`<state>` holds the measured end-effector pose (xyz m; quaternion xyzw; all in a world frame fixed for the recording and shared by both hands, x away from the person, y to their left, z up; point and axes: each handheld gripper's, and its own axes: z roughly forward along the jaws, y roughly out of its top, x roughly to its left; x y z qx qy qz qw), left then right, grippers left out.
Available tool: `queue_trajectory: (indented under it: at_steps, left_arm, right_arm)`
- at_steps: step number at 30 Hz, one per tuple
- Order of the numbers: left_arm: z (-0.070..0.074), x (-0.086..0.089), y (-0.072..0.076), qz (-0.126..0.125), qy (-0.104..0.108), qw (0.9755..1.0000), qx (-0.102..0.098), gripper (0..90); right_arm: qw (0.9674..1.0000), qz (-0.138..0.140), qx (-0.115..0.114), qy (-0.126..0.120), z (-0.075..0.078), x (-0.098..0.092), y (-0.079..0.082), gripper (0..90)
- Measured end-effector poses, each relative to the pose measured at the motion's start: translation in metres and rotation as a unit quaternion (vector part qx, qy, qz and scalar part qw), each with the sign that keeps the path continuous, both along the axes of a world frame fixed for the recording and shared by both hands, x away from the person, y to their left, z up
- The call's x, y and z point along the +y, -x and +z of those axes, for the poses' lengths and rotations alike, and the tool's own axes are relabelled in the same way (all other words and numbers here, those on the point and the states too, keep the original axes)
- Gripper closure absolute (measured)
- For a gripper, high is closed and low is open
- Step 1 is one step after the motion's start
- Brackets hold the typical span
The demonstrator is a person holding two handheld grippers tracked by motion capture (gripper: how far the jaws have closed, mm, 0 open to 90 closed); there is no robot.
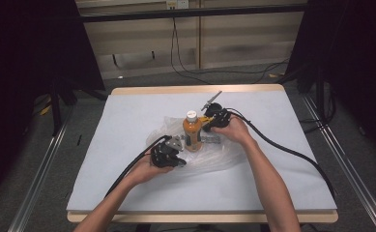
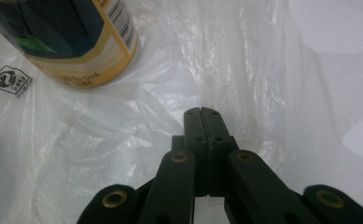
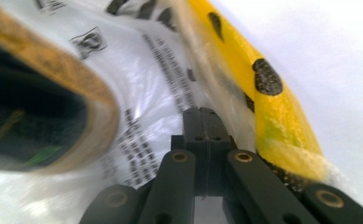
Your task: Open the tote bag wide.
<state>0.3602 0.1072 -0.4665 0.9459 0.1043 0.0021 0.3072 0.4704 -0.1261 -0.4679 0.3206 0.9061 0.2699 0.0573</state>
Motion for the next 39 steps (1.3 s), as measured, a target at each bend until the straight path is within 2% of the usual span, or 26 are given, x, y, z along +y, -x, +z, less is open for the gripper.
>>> queue_trajectory:
  at_steps: [6,9,14,16,18,21,25,29,30,32,36,39]
  left_arm:
    - [-0.001,0.004,0.002,-0.003,0.003,1.0,0.001,90.0]
    - [-0.001,0.008,0.003,-0.007,0.004,1.0,0.0,90.0]
    - [0.0,0.013,0.006,-0.011,0.004,0.9999,0.003,90.0]
    - [-0.001,0.014,0.007,-0.009,0.009,0.9999,0.001,90.0]
    - [-0.001,0.013,0.007,-0.012,0.006,0.9999,0.0,90.0]
    - [-0.001,0.013,0.006,-0.012,0.009,0.9999,0.005,90.0]
    - [0.0,0.011,0.008,-0.013,-0.002,0.9999,-0.005,90.0]
    - [-0.002,0.016,0.004,-0.007,0.012,0.9999,0.006,90.0]
    - [-0.001,0.016,0.004,-0.012,0.005,0.9999,0.009,90.0]
    - [-0.002,0.017,0.004,-0.004,0.014,0.9999,0.004,90.0]
    - [-0.003,0.019,0.002,0.001,0.022,0.9997,0.015,90.0]
    - [-0.003,0.02,0.002,0.004,0.022,0.9996,0.015,90.0]
  right_arm:
    - [0.9999,-0.012,-0.006,-0.001,-0.001,0.0,-0.003,90.0]
    - [0.9997,-0.016,-0.016,-0.001,-0.002,-0.001,-0.008,90.0]
    - [0.9995,-0.025,-0.019,-0.003,-0.003,-0.002,-0.012,90.0]
    - [0.9994,-0.029,-0.018,-0.006,-0.003,-0.002,-0.014,90.0]
    - [0.9993,-0.035,-0.014,-0.009,-0.003,-0.003,-0.016,90.0]
    - [0.9988,-0.04,-0.029,-0.003,-0.004,0.001,-0.018,90.0]
    - [0.9985,-0.045,-0.033,-0.003,-0.004,0.002,-0.02,90.0]
    - [0.9978,-0.06,-0.027,-0.008,-0.004,0.0,-0.022,90.0]
    - [0.9978,-0.06,-0.029,-0.007,-0.004,0.0,-0.023,90.0]
    - [0.9975,-0.062,-0.032,-0.006,-0.005,-0.001,-0.025,90.0]
    - [0.9966,-0.076,-0.03,-0.008,-0.005,-0.002,-0.028,90.0]
    - [0.9965,-0.075,-0.036,-0.004,-0.005,-0.002,-0.027,90.0]
